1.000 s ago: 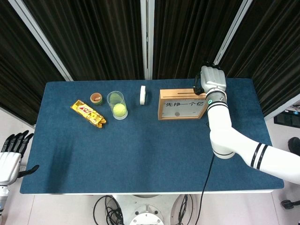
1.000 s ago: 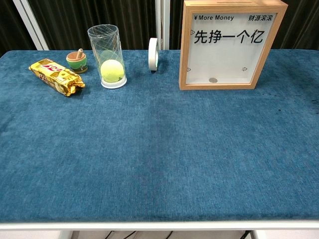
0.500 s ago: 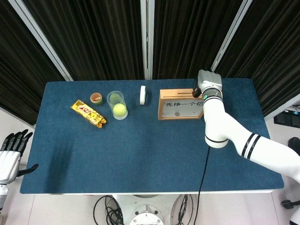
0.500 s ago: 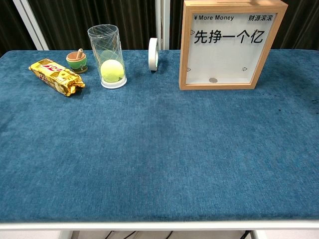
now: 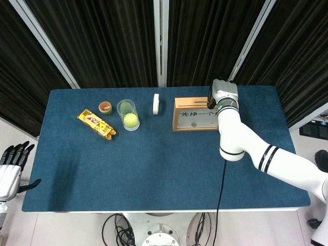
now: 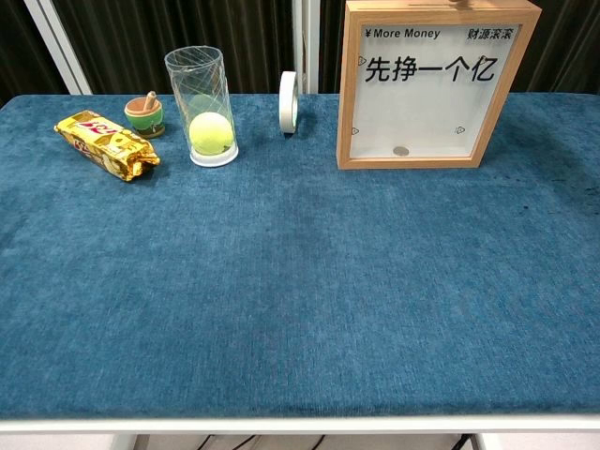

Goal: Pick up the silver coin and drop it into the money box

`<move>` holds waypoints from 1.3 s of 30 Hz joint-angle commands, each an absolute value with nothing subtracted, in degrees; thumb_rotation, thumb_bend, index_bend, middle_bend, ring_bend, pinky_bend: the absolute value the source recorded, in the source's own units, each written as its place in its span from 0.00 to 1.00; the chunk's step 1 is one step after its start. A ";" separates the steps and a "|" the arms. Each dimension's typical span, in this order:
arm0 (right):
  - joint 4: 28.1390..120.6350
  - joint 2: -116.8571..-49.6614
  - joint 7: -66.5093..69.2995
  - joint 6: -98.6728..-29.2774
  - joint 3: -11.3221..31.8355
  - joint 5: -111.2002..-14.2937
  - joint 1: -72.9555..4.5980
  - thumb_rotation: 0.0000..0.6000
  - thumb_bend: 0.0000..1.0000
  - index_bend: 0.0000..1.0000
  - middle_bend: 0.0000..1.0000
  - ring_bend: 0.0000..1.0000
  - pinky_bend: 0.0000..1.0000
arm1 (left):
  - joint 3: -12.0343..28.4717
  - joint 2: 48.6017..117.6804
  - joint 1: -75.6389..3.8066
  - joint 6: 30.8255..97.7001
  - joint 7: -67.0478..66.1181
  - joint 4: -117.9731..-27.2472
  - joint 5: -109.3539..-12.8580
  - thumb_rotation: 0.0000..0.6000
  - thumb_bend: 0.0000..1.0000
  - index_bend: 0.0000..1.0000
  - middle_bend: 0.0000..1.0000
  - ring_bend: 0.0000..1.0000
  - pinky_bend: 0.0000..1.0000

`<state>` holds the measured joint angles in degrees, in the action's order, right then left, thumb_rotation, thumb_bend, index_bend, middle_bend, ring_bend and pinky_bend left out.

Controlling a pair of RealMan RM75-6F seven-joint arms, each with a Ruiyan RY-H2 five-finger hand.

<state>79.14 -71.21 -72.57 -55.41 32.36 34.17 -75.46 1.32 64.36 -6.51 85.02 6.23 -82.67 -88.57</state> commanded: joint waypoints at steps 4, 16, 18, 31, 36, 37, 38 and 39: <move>78.46 -71.95 -72.42 -55.29 32.91 33.49 -75.27 1.00 0.37 0.74 0.03 0.00 0.00 | 1.36 64.34 -6.46 85.12 6.43 -82.47 -88.50 1.00 0.12 0.05 0.00 0.00 0.00; 78.06 -72.47 -73.01 -55.33 33.73 33.30 -74.92 1.00 0.37 0.74 0.03 0.00 0.00 | 1.34 64.48 -6.51 85.03 6.39 -82.28 -88.45 1.00 0.12 0.05 0.00 0.00 0.00; 77.89 -72.61 -73.13 -55.22 33.87 33.27 -74.90 1.00 0.37 0.74 0.03 0.00 0.00 | 1.35 64.45 -6.47 85.06 6.31 -82.34 -88.40 1.00 0.12 0.05 0.00 0.00 0.00; 77.51 -73.00 -73.68 -54.87 34.53 33.23 -74.66 1.00 0.37 0.71 0.02 0.00 0.00 | 1.35 64.45 -6.61 84.74 5.98 -82.40 -88.25 1.00 0.12 0.05 0.00 0.00 0.00; 77.28 -73.03 -73.87 -54.62 34.86 33.61 -74.50 1.00 0.37 0.60 0.01 0.00 0.00 | 1.35 64.38 -6.60 84.68 5.89 -82.53 -88.16 1.00 0.12 0.05 0.00 0.00 0.00; 77.29 -73.06 -73.94 -54.57 34.85 33.61 -74.47 1.00 0.37 0.60 0.01 0.00 0.00 | 1.35 64.39 -6.60 84.68 5.87 -82.54 -88.16 1.00 0.12 0.05 0.00 0.00 0.00; 77.32 -73.08 -74.05 -54.50 34.81 33.61 -74.42 1.00 0.37 0.59 0.01 0.00 0.00 | 1.36 64.41 -6.60 84.68 5.83 -82.52 -88.15 1.00 0.12 0.05 0.00 0.00 0.00; 77.35 -73.11 -74.14 -54.47 34.79 33.61 -74.39 1.00 0.37 0.57 0.01 0.00 0.00 | 1.36 64.44 -6.60 84.67 5.83 -82.49 -88.13 1.00 0.12 0.05 0.00 0.00 0.00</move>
<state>77.34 -73.10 -74.13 -54.47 34.80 33.60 -74.40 1.36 64.44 -6.60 84.67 5.83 -82.49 -88.13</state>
